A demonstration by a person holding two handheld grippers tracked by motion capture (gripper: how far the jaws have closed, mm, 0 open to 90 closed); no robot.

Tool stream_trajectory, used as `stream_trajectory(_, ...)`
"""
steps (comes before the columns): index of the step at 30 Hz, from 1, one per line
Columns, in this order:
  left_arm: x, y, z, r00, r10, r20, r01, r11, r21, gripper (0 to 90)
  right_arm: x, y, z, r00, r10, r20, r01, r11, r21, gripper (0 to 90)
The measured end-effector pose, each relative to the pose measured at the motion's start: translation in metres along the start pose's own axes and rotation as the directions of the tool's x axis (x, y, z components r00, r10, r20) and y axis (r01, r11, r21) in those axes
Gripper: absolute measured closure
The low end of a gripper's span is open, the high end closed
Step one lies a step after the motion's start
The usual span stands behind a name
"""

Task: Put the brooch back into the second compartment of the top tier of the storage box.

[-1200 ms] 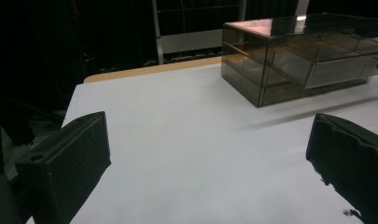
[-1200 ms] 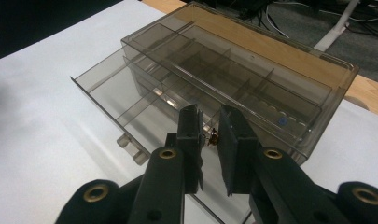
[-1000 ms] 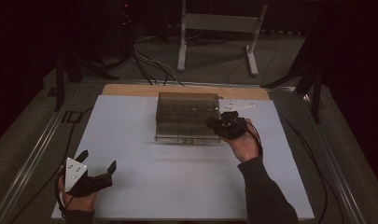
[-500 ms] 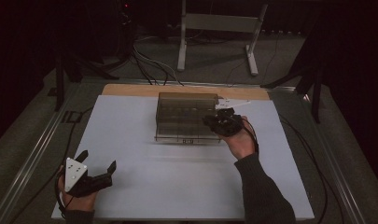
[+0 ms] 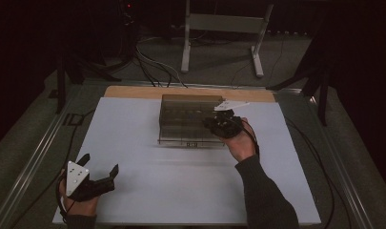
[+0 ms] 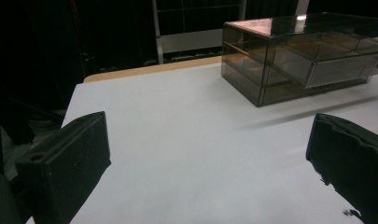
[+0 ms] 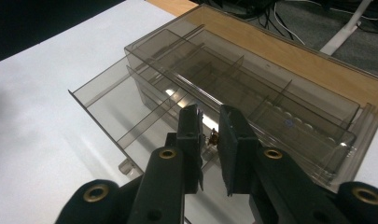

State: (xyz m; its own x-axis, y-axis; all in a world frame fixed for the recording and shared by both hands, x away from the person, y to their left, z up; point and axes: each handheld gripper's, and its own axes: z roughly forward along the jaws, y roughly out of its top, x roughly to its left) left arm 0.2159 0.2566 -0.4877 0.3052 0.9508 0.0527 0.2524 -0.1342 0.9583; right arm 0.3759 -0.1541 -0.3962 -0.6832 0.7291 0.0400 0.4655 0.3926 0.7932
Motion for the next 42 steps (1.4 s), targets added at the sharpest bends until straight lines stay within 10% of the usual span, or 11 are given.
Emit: stream_trajectory(42,0.0,0.0,0.001,1.0,0.001,0.005,-0.001,1.0,0.003,0.4,0.018,0.004,0.033,0.9992,-0.019,-0.034,0.02,0.999,0.049,79.9)
